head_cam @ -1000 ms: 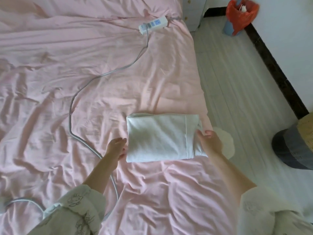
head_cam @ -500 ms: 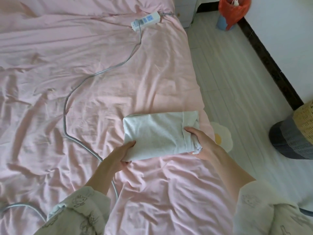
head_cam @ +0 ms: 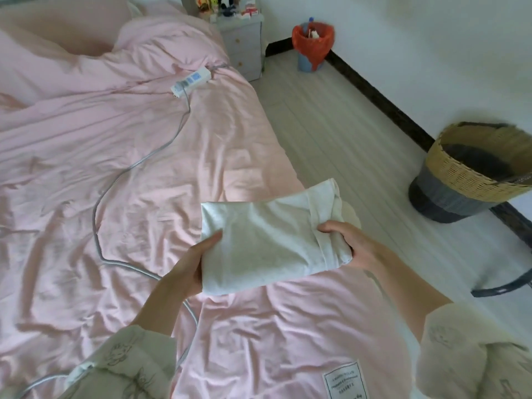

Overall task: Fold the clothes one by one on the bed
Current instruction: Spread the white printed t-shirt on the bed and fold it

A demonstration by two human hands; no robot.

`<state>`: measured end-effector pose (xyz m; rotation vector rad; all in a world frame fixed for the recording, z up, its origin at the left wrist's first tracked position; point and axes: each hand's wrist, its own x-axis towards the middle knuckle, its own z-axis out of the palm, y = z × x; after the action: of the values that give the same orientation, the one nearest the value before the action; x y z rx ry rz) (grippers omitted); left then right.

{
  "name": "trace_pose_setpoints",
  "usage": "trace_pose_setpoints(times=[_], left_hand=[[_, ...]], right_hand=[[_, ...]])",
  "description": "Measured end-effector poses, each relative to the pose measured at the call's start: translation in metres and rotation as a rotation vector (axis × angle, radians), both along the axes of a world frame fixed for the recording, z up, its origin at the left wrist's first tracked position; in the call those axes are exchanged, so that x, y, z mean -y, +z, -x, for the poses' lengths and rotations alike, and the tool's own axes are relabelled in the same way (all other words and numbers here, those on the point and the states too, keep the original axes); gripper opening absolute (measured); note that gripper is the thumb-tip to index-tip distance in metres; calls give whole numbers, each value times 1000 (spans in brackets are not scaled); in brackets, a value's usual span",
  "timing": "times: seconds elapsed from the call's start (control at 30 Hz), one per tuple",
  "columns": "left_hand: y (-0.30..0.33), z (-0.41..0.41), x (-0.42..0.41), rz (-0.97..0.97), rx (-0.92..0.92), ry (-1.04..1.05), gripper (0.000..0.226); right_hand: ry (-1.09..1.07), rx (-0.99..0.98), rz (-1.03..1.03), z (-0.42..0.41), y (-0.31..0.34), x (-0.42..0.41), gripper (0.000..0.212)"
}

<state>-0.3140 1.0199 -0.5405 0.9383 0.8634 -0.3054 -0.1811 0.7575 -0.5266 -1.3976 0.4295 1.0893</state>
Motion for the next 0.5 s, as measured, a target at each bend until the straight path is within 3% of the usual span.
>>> trace_pose_setpoints(times=[0.4, 0.5], left_hand=[[108, -100, 191, -227, 114, -183, 19], [123, -145, 273, -299, 166, -277, 21]], right_hand=[[-192, 107, -91, -17, 114, 207, 17], [-251, 135, -43, -45, 126, 289, 36]])
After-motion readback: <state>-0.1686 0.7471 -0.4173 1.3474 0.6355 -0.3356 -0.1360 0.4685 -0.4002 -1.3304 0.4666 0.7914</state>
